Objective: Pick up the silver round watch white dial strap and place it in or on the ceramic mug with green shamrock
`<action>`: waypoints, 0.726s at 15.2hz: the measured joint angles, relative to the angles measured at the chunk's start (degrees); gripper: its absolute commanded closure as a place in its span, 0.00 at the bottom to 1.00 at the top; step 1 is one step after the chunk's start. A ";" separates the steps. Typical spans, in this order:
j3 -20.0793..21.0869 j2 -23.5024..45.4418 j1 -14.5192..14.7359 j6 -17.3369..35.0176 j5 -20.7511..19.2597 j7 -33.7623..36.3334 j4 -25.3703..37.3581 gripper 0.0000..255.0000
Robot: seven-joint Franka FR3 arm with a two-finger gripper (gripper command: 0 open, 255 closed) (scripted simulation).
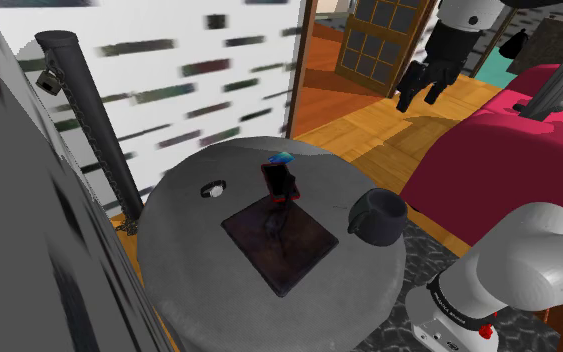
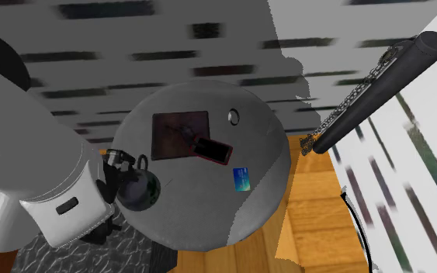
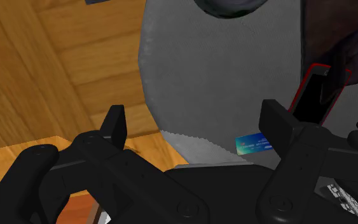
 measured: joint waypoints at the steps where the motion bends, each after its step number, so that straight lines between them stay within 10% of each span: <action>1: 0.00 0.00 0.00 0.00 0.00 0.00 0.00 0.00; 11: 3.02 14.06 3.55 10.68 5.83 3.37 1.11 0.00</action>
